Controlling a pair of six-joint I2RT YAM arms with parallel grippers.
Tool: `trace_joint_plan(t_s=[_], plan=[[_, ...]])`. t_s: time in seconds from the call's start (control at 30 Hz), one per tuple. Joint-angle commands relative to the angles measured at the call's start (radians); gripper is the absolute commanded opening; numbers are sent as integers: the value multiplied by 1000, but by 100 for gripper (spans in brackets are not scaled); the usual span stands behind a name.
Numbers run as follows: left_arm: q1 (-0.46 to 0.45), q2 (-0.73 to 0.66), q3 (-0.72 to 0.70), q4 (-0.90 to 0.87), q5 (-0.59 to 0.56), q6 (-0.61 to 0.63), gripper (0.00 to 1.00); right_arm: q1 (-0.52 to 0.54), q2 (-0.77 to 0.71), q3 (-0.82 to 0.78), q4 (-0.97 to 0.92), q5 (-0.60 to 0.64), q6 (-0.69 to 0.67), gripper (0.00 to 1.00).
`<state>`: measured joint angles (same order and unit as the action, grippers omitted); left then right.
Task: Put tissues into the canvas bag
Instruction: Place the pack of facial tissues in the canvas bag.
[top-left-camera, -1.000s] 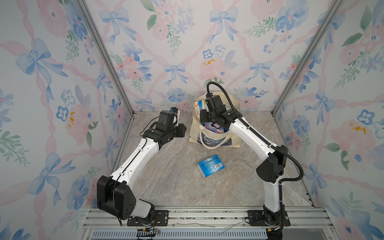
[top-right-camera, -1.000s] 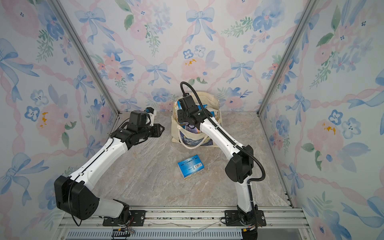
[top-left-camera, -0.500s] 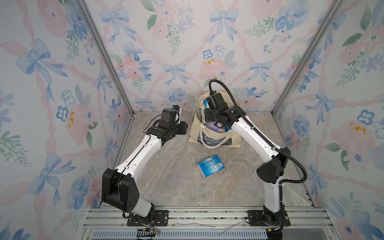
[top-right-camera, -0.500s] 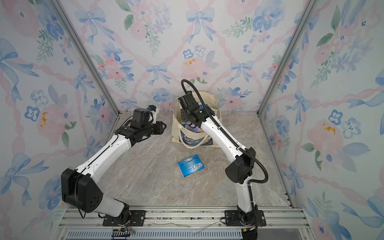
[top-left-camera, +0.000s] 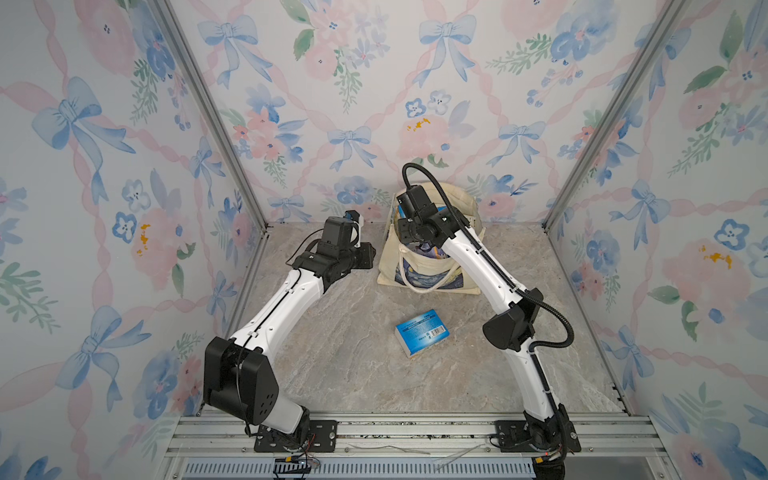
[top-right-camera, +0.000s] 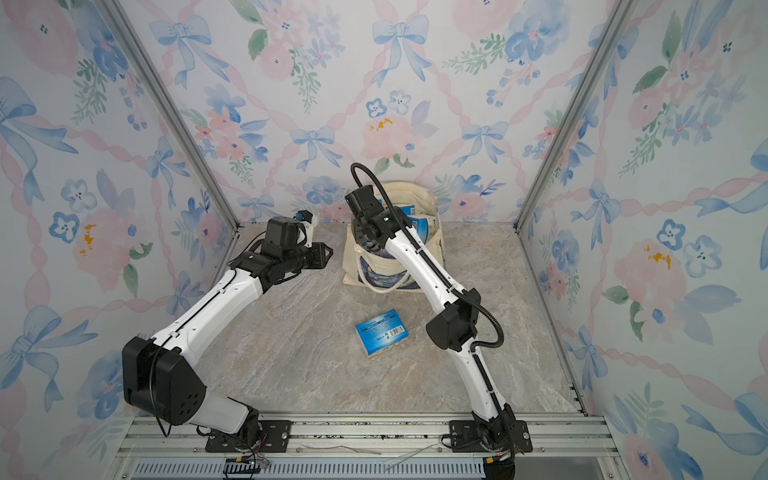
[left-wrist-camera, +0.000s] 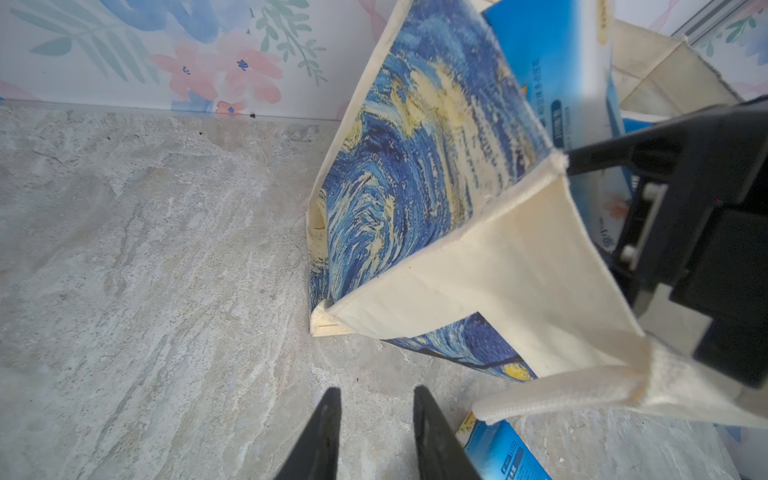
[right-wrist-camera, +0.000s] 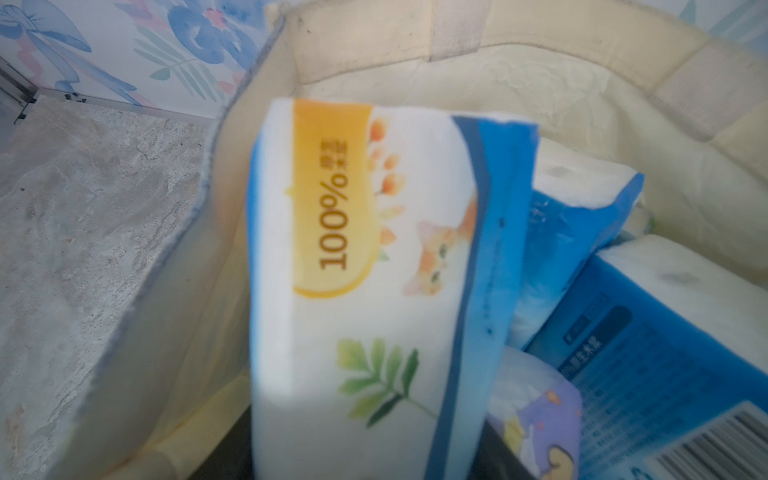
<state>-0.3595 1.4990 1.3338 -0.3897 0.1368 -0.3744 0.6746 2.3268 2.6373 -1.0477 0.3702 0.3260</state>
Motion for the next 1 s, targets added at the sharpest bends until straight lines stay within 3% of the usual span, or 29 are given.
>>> trace_joint_plan(t_s=[0.0, 0.07, 0.13, 0.33, 0.6, 0.83, 0.97], plan=[[-11, 11, 13, 14, -8, 14, 33, -12, 18, -21, -10, -128, 13, 59], [-14, 8, 12, 14, -8, 15, 33, -12, 2, -62, 42, -183, 24, 61], [-13, 1, 6, 13, -12, 16, 33, -11, -19, -103, 83, -207, 28, 69], [-13, -19, -7, 13, -29, 20, 32, -12, -136, -266, 187, -176, 8, 78], [-16, -19, -13, 13, -35, 20, 32, -37, -422, -628, 481, -255, 6, 83], [-18, -15, -18, 14, -38, 15, 32, -95, -595, -808, 629, -391, 50, 84], [-23, -12, -38, 13, -28, 14, 21, -131, -711, -925, 688, -463, 63, 84]])
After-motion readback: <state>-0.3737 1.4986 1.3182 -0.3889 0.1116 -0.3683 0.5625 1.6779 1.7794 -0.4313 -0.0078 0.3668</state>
